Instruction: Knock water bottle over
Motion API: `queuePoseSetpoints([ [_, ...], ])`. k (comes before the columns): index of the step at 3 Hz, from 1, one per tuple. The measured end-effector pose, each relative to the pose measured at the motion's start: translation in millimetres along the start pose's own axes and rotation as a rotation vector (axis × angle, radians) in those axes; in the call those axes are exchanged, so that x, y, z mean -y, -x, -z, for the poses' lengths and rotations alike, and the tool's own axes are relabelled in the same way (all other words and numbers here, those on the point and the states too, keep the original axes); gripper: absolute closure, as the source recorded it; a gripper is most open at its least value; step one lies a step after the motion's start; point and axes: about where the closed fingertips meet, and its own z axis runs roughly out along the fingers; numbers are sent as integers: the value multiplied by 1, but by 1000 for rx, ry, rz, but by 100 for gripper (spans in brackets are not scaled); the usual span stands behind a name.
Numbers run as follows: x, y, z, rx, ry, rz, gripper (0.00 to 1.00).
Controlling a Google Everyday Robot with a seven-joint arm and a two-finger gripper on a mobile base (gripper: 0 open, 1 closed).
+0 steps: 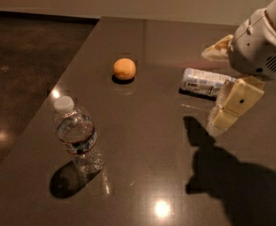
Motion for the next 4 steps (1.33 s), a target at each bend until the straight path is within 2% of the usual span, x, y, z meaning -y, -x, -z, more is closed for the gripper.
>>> queuePoseSetpoints([
  [1,-19,16,-20,66,35,54,0],
  [2,-35,25,-38,55,-9,127,0],
  [3,-35,25,-44,54,-20,130,0],
  [4,-42,35,-43,96,3,138,0],
])
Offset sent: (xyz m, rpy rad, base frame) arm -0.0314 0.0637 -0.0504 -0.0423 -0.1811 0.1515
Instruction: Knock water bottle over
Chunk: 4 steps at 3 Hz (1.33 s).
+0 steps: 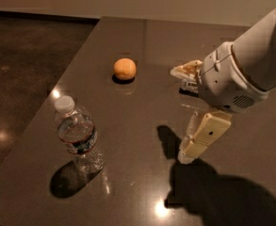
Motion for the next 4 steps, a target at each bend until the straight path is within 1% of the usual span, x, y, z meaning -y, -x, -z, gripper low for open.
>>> queuePoseSetpoints([
  [1,-6,31,2,90,21,26,0],
  [2,-14,67,3,200,54,43,0],
  [3,-28,103,-8,273,87,51,0],
  [4,-42,128,-28,315,132,52,0],
])
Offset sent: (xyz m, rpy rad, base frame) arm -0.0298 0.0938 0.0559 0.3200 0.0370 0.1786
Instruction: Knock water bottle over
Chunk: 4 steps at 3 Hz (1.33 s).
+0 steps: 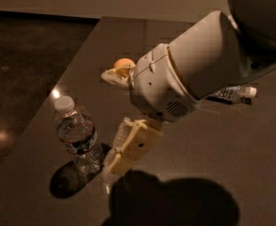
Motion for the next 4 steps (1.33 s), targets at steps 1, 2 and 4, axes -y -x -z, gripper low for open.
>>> queuePoseSetpoints([
  [1,-6,12,-25,41,46,-6,0],
  [2,-5,24,-40,84,84,-10,0],
  [4,0,34,-62,113,121,-23,41],
])
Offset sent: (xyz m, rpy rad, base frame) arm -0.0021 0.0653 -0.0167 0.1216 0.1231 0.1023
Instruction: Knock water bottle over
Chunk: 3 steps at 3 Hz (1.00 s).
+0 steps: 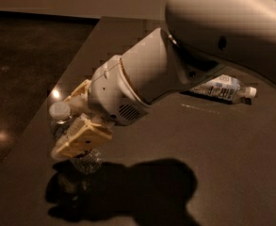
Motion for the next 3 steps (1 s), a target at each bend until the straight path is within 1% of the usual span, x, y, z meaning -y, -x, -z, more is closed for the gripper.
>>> queuePoseSetpoints([
  [1,5,-1,11,-2,-23,-12,64],
  [2,12,-11,48,-77,-65,-24,96],
  [3,15,-33,69,-186,-80,-21,100],
])
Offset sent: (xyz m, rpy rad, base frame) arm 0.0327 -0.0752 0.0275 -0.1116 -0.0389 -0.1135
